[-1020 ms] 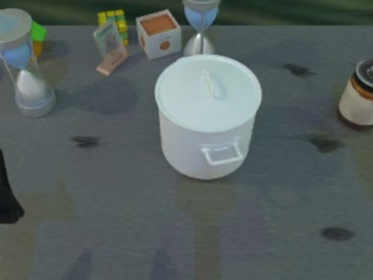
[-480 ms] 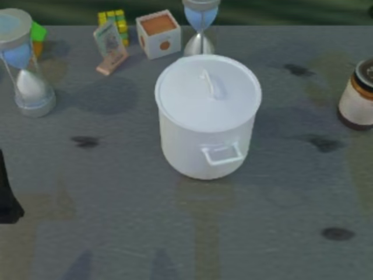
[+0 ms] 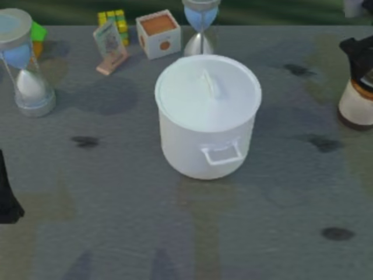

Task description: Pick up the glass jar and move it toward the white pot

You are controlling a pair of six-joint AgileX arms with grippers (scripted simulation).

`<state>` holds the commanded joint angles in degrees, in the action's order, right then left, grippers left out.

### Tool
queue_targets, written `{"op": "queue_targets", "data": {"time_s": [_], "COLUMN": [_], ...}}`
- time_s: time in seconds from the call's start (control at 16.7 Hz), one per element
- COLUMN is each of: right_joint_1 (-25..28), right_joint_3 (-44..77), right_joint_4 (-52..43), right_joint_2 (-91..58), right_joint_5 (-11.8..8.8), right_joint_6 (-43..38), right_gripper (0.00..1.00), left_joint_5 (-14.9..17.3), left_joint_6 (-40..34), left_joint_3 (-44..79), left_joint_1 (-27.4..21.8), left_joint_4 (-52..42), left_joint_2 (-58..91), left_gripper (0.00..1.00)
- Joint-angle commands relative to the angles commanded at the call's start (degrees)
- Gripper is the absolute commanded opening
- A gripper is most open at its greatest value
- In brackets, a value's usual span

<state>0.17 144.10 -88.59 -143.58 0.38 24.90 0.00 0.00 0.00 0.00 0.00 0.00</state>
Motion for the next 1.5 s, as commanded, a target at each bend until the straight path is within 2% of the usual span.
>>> {"op": "queue_targets", "data": {"time_s": [0.54, 1.02, 1.32, 1.5], "right_joint_1": [0.2, 0.1, 0.1, 0.1], "right_joint_3": [2.9, -12.6, -13.7, -13.7], "right_joint_4": [-1.7, 10.9, 12.1, 12.1], "right_joint_2": [-3.2, -0.5, -0.2, -0.2], "right_joint_5": [0.0, 0.0, 0.0, 0.0], "right_joint_6": [0.6, 0.6, 0.6, 0.6], "right_gripper": [1.0, 1.0, 1.0, 0.77], "left_joint_5": [0.0, 0.0, 0.0, 0.0], "left_joint_6": [0.0, 0.0, 0.0, 0.0], "left_joint_3": [0.0, 0.0, 0.0, 0.0], "left_joint_1": [0.0, 0.0, 0.0, 0.0], "left_joint_4": [0.0, 0.0, 0.0, 0.0], "left_joint_2": [0.0, 0.0, 0.0, 0.0], "left_gripper": [1.0, 1.0, 1.0, 1.0]}}
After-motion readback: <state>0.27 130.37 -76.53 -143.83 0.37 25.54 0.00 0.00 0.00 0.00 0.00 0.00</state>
